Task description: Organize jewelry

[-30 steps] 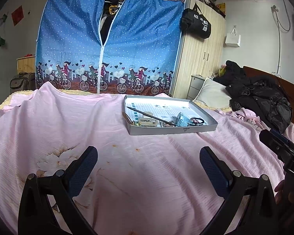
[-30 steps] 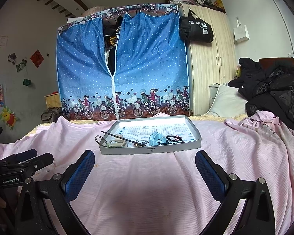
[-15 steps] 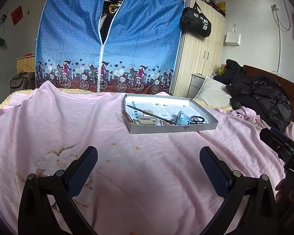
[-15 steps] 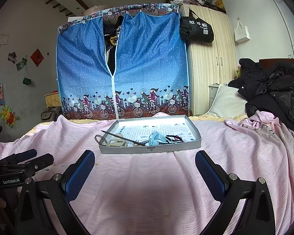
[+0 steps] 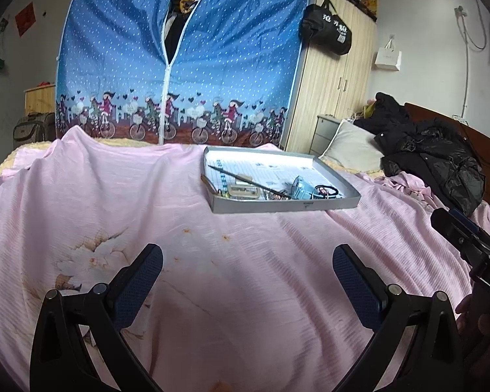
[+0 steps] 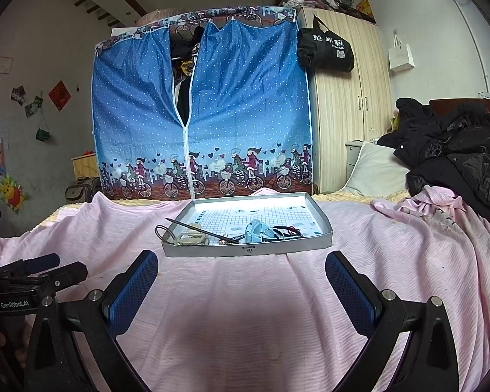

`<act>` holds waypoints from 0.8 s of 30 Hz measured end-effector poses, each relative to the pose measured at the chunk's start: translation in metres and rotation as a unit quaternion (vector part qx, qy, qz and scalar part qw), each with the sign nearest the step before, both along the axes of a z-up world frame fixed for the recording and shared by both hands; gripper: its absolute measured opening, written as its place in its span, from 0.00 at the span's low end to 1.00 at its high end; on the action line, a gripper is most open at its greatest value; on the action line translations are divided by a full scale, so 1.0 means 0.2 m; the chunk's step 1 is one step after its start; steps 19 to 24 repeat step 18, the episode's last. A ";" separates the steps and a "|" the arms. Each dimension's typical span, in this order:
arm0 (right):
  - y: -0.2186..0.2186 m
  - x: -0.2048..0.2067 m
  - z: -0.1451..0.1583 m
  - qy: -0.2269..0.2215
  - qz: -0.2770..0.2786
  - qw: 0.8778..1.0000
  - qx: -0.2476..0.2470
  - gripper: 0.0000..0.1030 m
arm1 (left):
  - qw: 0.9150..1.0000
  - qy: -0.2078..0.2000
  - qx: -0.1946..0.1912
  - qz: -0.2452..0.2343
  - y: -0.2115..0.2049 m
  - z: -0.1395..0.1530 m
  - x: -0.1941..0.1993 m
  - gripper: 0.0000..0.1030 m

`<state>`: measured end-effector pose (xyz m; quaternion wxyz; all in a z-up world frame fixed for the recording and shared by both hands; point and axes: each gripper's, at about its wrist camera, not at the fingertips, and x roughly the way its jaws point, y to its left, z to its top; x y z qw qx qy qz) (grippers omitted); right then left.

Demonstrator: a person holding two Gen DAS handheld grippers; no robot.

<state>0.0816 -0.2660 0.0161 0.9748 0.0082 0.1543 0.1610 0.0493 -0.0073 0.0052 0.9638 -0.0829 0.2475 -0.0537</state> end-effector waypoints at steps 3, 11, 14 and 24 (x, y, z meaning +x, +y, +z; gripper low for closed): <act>-0.01 0.00 0.00 0.000 -0.002 1.000 0.001 1.00 | 1.000 0.009 -0.003 0.008 0.00 0.02 0.00 0.99; -0.01 0.00 0.00 0.000 -0.001 1.000 0.000 1.00 | 1.000 0.004 0.003 0.013 -0.01 0.04 -0.01 0.99; -0.01 0.00 0.00 0.001 -0.001 1.000 -0.001 1.00 | 1.000 0.007 -0.007 0.014 0.00 0.04 -0.01 0.99; -0.01 0.00 0.00 0.001 -0.001 1.000 -0.002 1.00 | 1.000 0.010 -0.012 0.020 0.02 0.03 -0.01 0.99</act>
